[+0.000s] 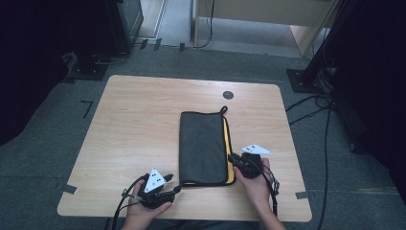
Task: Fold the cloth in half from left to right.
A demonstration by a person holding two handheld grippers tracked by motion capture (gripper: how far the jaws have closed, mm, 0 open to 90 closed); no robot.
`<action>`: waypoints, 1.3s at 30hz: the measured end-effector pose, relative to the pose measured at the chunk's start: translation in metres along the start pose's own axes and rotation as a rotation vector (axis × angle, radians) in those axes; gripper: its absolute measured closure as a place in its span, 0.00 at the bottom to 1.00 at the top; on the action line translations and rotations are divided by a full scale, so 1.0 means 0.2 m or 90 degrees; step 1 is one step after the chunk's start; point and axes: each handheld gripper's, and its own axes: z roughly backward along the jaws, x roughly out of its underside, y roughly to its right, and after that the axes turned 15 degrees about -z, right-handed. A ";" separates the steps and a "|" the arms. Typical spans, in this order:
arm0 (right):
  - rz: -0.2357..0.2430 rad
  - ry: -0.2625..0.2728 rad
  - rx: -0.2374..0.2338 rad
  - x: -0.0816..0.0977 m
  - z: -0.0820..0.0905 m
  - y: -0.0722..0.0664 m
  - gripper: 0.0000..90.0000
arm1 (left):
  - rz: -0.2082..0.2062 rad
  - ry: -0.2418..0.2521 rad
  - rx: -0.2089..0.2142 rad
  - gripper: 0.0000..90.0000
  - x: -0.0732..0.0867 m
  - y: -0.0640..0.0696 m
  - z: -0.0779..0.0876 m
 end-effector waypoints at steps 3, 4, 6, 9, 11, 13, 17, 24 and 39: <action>-0.006 0.000 -0.003 0.05 0.04 -0.01 0.85 | -0.018 -0.003 -0.012 0.50 0.00 0.02 0.00; -0.009 0.002 -0.002 0.07 0.05 -0.02 0.85 | -0.019 -0.004 -0.014 0.49 0.00 0.02 -0.01; -0.026 -0.005 -0.007 0.11 0.05 -0.02 0.84 | -0.020 -0.008 -0.016 0.49 0.01 0.02 -0.01; -0.047 -0.025 -0.013 0.14 0.03 -0.02 0.80 | -0.022 -0.023 -0.025 0.49 0.01 0.03 -0.02; -0.058 -0.029 -0.012 0.15 0.03 -0.02 0.78 | -0.020 -0.026 -0.031 0.49 0.01 0.03 -0.03; -0.066 -0.030 -0.021 0.16 0.04 -0.03 0.77 | -0.019 -0.028 -0.032 0.50 0.01 0.03 -0.03; -0.065 -0.039 -0.014 0.19 0.05 -0.04 0.79 | -0.015 -0.030 -0.025 0.50 0.01 0.03 -0.03; -0.042 -0.035 -0.006 0.20 0.05 -0.06 0.98 | -0.011 -0.030 -0.021 0.51 0.01 0.02 -0.03; -0.068 -0.016 -0.002 0.16 0.14 0.01 0.99 | -0.025 -0.022 -0.013 0.50 0.01 0.03 -0.03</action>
